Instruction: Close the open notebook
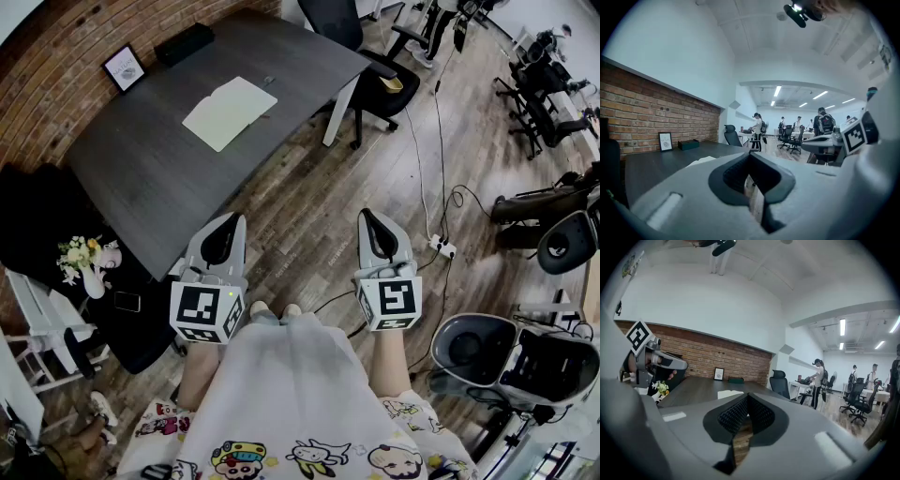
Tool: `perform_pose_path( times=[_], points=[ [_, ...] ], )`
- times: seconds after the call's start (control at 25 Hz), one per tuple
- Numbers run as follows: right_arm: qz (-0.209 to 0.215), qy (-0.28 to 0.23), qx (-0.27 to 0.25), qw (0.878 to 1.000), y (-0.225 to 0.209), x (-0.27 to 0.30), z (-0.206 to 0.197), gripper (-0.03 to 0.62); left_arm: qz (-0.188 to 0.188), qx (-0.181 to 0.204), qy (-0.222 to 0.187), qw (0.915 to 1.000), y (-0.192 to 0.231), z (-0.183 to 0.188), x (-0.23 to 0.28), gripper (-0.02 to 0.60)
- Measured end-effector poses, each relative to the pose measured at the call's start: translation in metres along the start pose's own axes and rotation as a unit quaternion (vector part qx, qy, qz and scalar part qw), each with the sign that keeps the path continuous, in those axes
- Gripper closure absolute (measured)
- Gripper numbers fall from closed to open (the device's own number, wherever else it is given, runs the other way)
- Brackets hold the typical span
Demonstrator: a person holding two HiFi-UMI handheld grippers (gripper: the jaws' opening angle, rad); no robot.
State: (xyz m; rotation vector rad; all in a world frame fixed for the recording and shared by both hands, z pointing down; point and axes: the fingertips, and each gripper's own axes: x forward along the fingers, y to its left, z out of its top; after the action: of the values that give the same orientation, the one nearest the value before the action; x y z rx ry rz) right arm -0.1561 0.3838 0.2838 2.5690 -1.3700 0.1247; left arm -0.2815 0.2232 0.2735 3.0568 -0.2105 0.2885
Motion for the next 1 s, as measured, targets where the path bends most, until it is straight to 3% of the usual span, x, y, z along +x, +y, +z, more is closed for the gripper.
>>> perform_pose_path(
  times=[0.36, 0.52, 0.64, 0.76, 1.0],
  points=[
    [0.013, -0.013, 0.009, 1.000, -0.010, -0.014, -0.002, 0.586, 0.012, -0.003, -0.003, 0.9999, -0.018, -0.002, -0.002, 0.583],
    [0.021, -0.017, 0.016, 1.000, -0.011, -0.010, -0.002, 0.583, 0.019, -0.011, 0.000, 0.9998, -0.014, -0.005, -0.003, 0.544],
    [0.027, -0.021, 0.023, 0.999, -0.010, 0.003, 0.000, 0.574, 0.021, -0.014, 0.001, 0.9997, -0.004, -0.006, 0.003, 0.526],
    [0.029, -0.017, 0.032, 0.999, -0.012, 0.025, -0.005, 0.523, 0.021, -0.017, 0.005, 0.9996, 0.012, -0.012, 0.020, 0.512],
    [0.035, -0.011, 0.025, 0.999, -0.022, 0.097, -0.001, 0.485, 0.034, -0.020, 0.012, 0.9992, 0.064, -0.015, 0.079, 0.480]
  ],
)
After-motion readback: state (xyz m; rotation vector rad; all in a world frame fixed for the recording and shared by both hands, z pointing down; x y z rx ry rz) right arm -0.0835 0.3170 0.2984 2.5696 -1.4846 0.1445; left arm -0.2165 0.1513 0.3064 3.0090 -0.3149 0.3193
